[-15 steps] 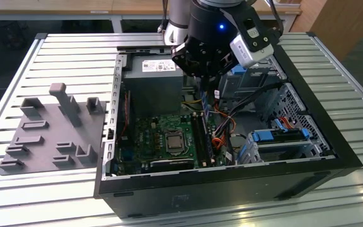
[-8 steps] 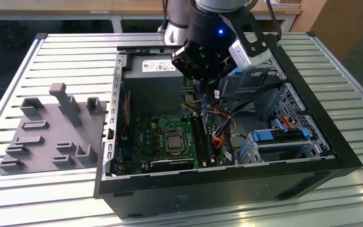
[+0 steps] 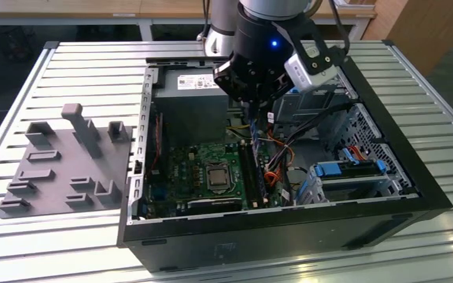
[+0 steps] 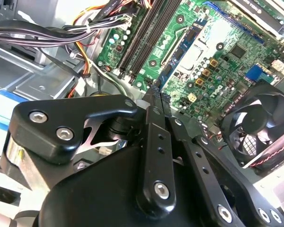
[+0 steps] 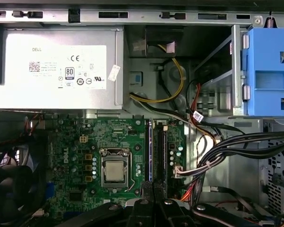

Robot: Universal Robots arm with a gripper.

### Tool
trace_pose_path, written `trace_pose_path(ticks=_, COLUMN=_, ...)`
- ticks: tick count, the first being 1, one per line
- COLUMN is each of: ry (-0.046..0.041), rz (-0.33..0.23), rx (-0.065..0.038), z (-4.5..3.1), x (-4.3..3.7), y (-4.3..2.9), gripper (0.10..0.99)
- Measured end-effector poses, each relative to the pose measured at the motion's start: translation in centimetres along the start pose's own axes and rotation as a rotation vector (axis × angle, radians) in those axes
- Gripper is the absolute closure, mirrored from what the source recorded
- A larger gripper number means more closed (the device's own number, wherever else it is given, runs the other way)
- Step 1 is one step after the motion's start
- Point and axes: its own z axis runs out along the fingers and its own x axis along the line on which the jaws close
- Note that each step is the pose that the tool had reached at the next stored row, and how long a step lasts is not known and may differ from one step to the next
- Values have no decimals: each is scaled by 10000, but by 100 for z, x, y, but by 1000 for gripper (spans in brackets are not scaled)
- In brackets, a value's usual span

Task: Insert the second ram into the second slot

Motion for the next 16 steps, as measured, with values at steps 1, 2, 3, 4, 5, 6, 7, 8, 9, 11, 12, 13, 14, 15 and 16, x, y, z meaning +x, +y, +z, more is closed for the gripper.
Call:
trace_pose_path(ticks=1, ry=2, rz=0, rx=0, z=3, x=0, y=0, gripper=969)
trace_pose_path(ticks=2, ry=5, rz=0, rx=1, z=6, x=0, y=0, gripper=969)
trace_pose_path(ticks=3, ry=5, rz=0, rx=0, z=10, x=0, y=-1, gripper=969)
trace_pose_path(ticks=4, ry=6, rz=0, rx=0, z=13, x=0, y=-1, gripper=969)
trace_pose_path(ticks=5, ry=6, rz=0, rx=0, z=15, x=0, y=-1, gripper=969)
trace_pose_path(ticks=6, ry=6, rz=0, rx=0, z=18, x=0, y=-1, gripper=969)
trace_pose_path(ticks=7, ry=6, rz=0, rx=0, z=21, x=0, y=-1, gripper=969)
trace_pose_path(ticks=8, ry=6, rz=0, rx=0, z=24, x=0, y=-2, gripper=969)
trace_pose_path(ticks=9, ry=7, rz=0, rx=1, z=26, x=0, y=-2, gripper=969)
trace_pose_path(ticks=11, ry=6, rz=0, rx=0, z=32, x=0, y=-2, gripper=969)
trace_pose_path(ticks=12, ry=6, rz=0, rx=-1, z=35, x=0, y=-2, gripper=969)
trace_pose_path(ticks=13, ry=6, rz=0, rx=0, z=37, x=0, y=-2, gripper=969)
trace_pose_path(ticks=14, ry=7, rz=0, rx=0, z=40, x=1, y=-2, gripper=969)
trace_pose_path(ticks=15, ry=7, rz=1, rx=-1, z=43, x=0, y=-2, gripper=969)
trace_pose_path(ticks=16, ry=8, rz=1, rx=0, z=46, x=1, y=-3, gripper=969)
